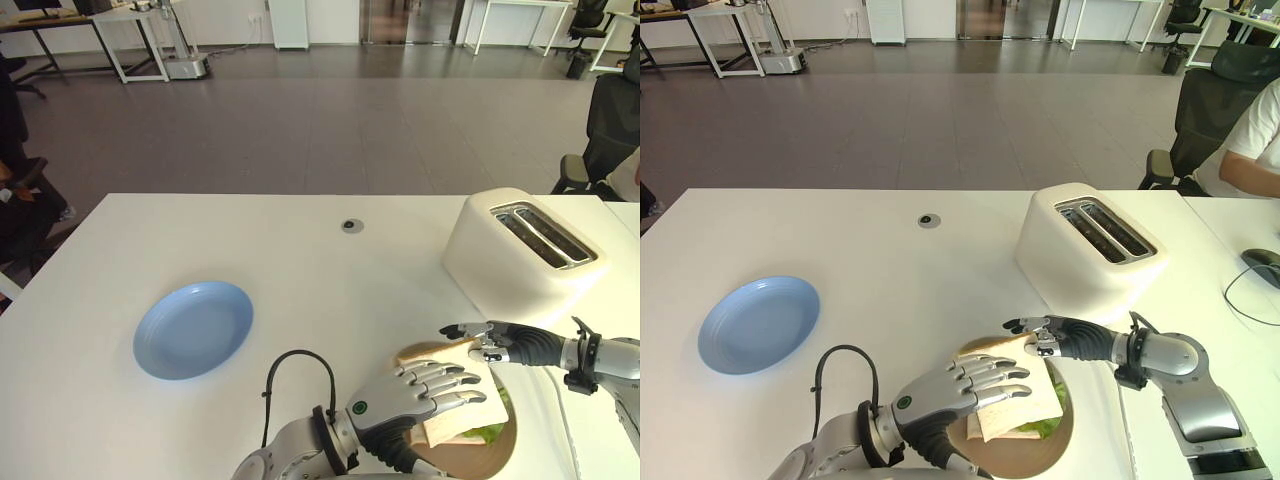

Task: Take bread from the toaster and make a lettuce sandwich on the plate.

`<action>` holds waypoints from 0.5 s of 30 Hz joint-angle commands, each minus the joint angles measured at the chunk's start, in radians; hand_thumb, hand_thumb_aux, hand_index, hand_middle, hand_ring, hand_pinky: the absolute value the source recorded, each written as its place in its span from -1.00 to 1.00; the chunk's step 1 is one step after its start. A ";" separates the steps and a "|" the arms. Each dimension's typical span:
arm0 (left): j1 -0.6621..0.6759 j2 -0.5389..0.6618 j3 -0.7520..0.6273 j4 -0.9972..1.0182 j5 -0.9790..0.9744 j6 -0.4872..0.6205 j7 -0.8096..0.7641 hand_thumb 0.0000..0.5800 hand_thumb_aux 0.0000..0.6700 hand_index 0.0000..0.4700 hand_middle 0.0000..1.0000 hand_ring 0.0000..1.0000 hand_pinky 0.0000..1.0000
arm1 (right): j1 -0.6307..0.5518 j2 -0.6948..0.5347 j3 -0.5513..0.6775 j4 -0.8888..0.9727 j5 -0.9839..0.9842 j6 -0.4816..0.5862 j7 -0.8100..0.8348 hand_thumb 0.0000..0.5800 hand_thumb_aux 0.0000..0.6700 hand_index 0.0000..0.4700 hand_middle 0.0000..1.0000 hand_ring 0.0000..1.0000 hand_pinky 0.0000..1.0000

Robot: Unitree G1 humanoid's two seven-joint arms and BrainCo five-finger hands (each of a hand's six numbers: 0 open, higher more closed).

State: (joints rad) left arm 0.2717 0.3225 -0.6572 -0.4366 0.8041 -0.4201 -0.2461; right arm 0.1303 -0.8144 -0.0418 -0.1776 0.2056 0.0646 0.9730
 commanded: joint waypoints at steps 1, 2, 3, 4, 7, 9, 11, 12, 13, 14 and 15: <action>0.027 0.060 -0.060 0.031 0.033 -0.001 -0.082 -1.00 -1.00 -1.00 -1.00 -1.00 -1.00 | -0.020 0.000 0.018 0.019 -0.040 -0.029 -0.012 1.00 1.00 1.00 -1.00 -1.00 -1.00; 0.023 0.064 -0.064 0.043 0.055 0.009 -0.087 -1.00 -1.00 -1.00 -1.00 -1.00 -1.00 | -0.022 0.002 0.019 0.020 -0.041 -0.030 -0.012 1.00 1.00 1.00 -1.00 -1.00 -1.00; 0.018 0.071 -0.068 0.059 0.094 0.025 -0.093 -1.00 -1.00 -1.00 -1.00 -1.00 -1.00 | -0.025 0.003 0.022 0.024 -0.048 -0.036 -0.016 1.00 1.00 1.00 -1.00 -1.00 -1.00; 0.014 0.077 -0.071 0.073 0.133 0.042 -0.102 -1.00 -1.00 -1.00 -1.00 -1.00 -1.00 | -0.027 0.003 0.024 0.027 -0.052 -0.040 -0.018 1.00 1.00 1.00 -1.00 -1.00 -1.00; 0.004 0.090 -0.083 0.120 0.195 0.075 -0.109 -1.00 -1.00 -1.00 -1.00 -1.00 -1.00 | -0.032 0.008 0.026 0.024 -0.054 -0.044 -0.024 0.81 0.39 0.39 -1.00 -1.00 -1.00; 0.000 0.092 -0.089 0.145 0.212 0.086 -0.104 -1.00 -1.00 -1.00 -1.00 -1.00 -1.00 | -0.041 0.014 0.022 0.024 -0.056 -0.049 -0.037 -0.36 -0.65 -0.65 -1.00 -1.00 -1.00; -0.002 0.094 -0.092 0.153 0.214 0.091 -0.105 -1.00 -1.00 -1.00 -1.00 -1.00 -1.00 | -0.076 0.034 -0.007 0.038 -0.048 -0.052 -0.078 -1.00 -1.00 -1.00 -1.00 -1.00 -1.00; -0.002 0.095 -0.093 0.156 0.212 0.092 -0.104 -1.00 -1.00 -1.00 -1.00 -1.00 -1.00 | -0.119 0.063 -0.043 0.049 -0.030 -0.071 -0.124 -1.00 -1.00 -1.00 -1.00 -1.00 -1.00; -0.004 0.096 -0.093 0.161 0.210 0.094 -0.103 -1.00 -1.00 -1.00 -1.00 -1.00 -1.00 | -0.161 0.090 -0.082 0.053 0.005 -0.095 -0.154 -1.00 -1.00 -1.00 -1.00 -1.00 -1.00; -0.006 0.095 -0.088 0.169 0.209 0.104 -0.103 -1.00 -1.00 -1.00 -1.00 -1.00 -1.00 | -0.184 0.108 -0.124 0.037 0.061 -0.114 -0.156 -1.00 -1.00 -1.00 -1.00 -1.00 -1.00; -0.009 0.096 -0.083 0.178 0.211 0.114 -0.103 -1.00 -1.00 -1.00 -1.00 -1.00 -1.00 | -0.193 0.111 -0.155 0.020 0.106 -0.150 -0.137 -1.00 -1.00 -1.00 -1.00 -1.00 -1.00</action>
State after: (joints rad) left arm 0.2275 0.3584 -0.7188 -0.3501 0.9687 -0.3388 -0.2868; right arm -0.0355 -0.7141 -0.1420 -0.1285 0.2409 -0.0401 0.8170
